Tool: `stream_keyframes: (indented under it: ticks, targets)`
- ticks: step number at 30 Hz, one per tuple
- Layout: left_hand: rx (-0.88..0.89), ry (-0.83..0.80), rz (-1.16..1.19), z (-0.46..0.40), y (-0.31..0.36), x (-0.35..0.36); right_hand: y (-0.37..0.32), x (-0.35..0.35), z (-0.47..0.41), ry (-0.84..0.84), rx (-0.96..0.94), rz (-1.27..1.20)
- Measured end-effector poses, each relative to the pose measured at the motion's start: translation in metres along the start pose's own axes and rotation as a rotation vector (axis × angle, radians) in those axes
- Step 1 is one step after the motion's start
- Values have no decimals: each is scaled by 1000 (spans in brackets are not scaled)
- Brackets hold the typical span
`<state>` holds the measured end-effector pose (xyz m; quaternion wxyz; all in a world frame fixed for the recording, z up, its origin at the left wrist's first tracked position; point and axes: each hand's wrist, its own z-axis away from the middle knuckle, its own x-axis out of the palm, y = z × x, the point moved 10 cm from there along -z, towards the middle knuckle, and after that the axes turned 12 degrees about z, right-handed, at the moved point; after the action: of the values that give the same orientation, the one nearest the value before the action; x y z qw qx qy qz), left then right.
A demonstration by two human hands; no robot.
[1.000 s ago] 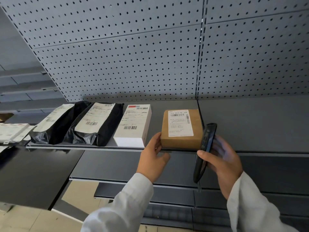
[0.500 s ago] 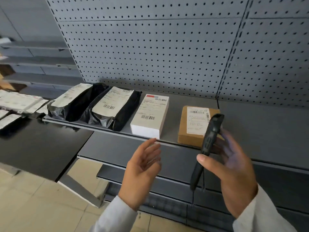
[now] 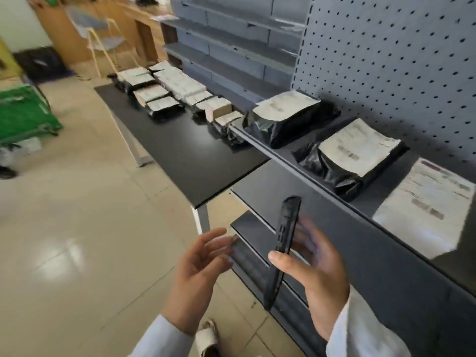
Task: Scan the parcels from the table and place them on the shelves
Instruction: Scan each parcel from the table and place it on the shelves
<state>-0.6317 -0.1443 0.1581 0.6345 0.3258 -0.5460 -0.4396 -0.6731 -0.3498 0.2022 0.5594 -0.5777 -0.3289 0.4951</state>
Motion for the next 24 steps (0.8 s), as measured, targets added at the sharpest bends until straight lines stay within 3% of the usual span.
stream_keyframes:
  ticks: [10,18,24]
  targets:
    - [88,213,-25,-78,81,-153,-19,178,-81,-205,18,39]
    - [-61,221,-33,-119,79,-213,-10,261,-139,-309,213,-35]
    - [-131,264,-85,-204,100,-278,1,350,-220,-347,284,-91]
